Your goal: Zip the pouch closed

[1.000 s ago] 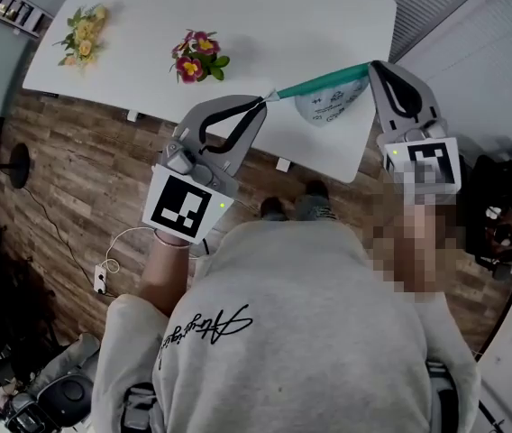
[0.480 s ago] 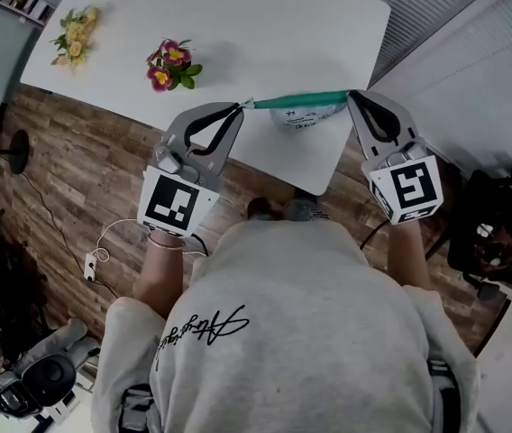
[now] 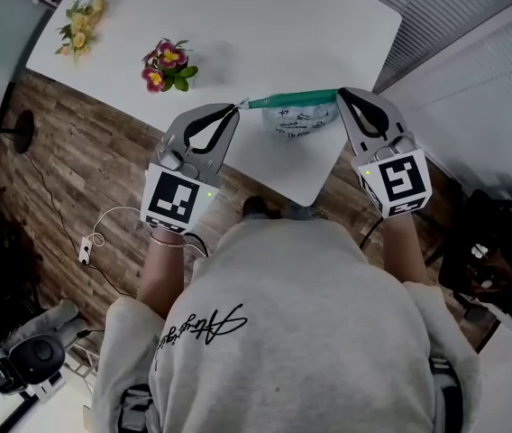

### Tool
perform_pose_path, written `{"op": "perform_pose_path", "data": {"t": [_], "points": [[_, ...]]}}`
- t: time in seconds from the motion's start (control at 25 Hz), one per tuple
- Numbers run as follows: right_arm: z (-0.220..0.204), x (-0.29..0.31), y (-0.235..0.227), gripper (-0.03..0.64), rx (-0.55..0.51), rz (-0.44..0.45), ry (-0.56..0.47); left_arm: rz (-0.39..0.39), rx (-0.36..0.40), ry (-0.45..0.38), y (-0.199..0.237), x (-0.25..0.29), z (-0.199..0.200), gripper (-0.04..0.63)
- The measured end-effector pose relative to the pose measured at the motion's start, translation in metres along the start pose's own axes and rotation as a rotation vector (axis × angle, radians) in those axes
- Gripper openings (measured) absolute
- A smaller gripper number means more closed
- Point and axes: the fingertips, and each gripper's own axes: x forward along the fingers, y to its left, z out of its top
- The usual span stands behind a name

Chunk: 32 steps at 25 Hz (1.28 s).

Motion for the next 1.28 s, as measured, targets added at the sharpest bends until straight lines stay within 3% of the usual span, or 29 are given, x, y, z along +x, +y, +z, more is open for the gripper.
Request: {"op": "perform_pose_path", "data": {"t": [1.28], "points": [[-0.058, 0.078, -0.026, 0.008, 0.044, 0.197, 0.043, 0.211, -0.177, 0.151, 0.007, 0.04, -0.058, 0.006]]}}
